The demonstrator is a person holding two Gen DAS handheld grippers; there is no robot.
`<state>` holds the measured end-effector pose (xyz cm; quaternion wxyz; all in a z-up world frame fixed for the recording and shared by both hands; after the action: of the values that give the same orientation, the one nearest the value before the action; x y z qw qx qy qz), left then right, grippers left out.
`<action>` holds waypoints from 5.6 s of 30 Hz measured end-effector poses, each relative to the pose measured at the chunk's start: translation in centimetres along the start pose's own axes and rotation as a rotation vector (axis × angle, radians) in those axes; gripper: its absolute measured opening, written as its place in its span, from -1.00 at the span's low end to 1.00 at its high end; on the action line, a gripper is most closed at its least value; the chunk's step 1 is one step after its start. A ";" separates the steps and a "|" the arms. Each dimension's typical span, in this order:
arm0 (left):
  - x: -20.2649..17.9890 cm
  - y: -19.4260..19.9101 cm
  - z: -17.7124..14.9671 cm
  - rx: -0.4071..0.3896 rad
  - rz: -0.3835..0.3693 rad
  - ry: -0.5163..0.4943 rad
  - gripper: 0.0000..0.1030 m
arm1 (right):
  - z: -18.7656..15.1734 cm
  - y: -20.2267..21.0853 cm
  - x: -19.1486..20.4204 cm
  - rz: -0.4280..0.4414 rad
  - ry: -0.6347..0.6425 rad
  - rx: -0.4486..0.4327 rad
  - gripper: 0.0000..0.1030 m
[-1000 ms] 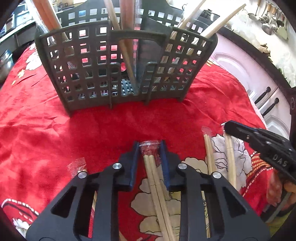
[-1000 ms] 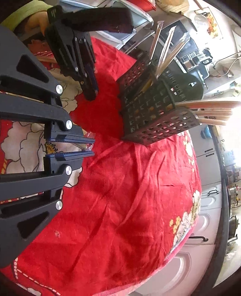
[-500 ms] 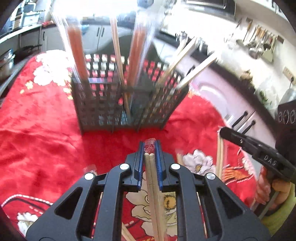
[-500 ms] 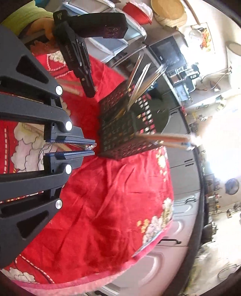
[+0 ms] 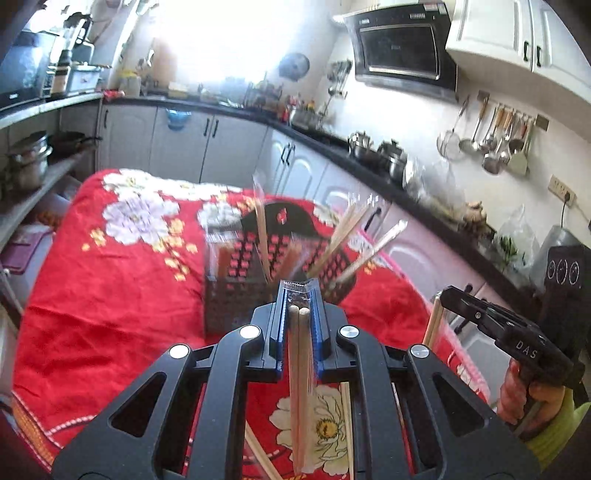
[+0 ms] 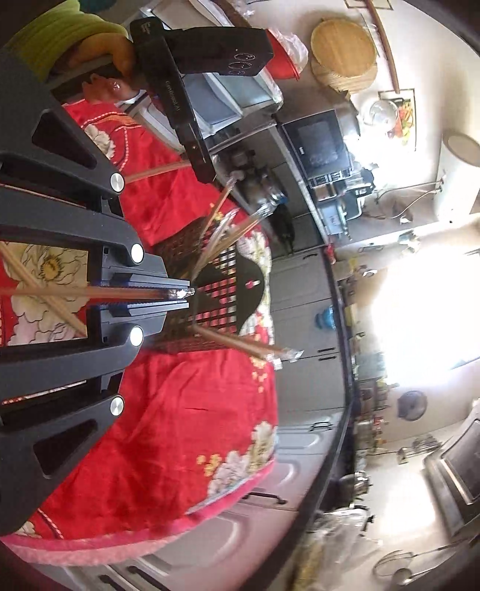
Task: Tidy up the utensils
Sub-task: 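Lift the right tool's pack toward the caddy while the left tool lifts its own, then carry the right tool's pack over the caddy and lower it while the left tool does too, then open the right gripper to drop the pack into the caddy while the left gripper releases its own, then move the right tool down to the loose chopsticks on the table while the left tool follows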
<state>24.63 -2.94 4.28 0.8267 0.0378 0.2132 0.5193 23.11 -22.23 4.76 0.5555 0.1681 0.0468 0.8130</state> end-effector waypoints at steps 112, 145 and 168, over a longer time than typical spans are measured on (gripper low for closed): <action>6.9 -9.1 8.5 -0.274 0.155 -0.030 -0.86 | 7.3 -15.1 0.9 0.007 0.056 -0.144 -0.91; 6.3 -4.9 6.1 -0.162 0.154 0.023 -0.28 | 4.2 -10.2 -2.1 -0.048 -0.023 -0.071 -0.67; 5.0 -0.8 4.4 -0.143 0.136 0.029 0.59 | 3.1 -5.6 -0.8 -0.037 -0.004 -0.077 -0.23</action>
<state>28.86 1.80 6.46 0.7868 -0.0144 0.1843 0.5888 29.39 -21.17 6.01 0.5763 0.1475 0.0175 0.8036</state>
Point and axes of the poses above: each gripper's, at about its wrist camera, not at the fingertips, and y roughly against the way its jaws point, x to its left, z to its top, the point moved 8 cm from there along -y, roughly the way its jaws point, and after that the axes turned 12 degrees about -x, right-handed, at the moved point
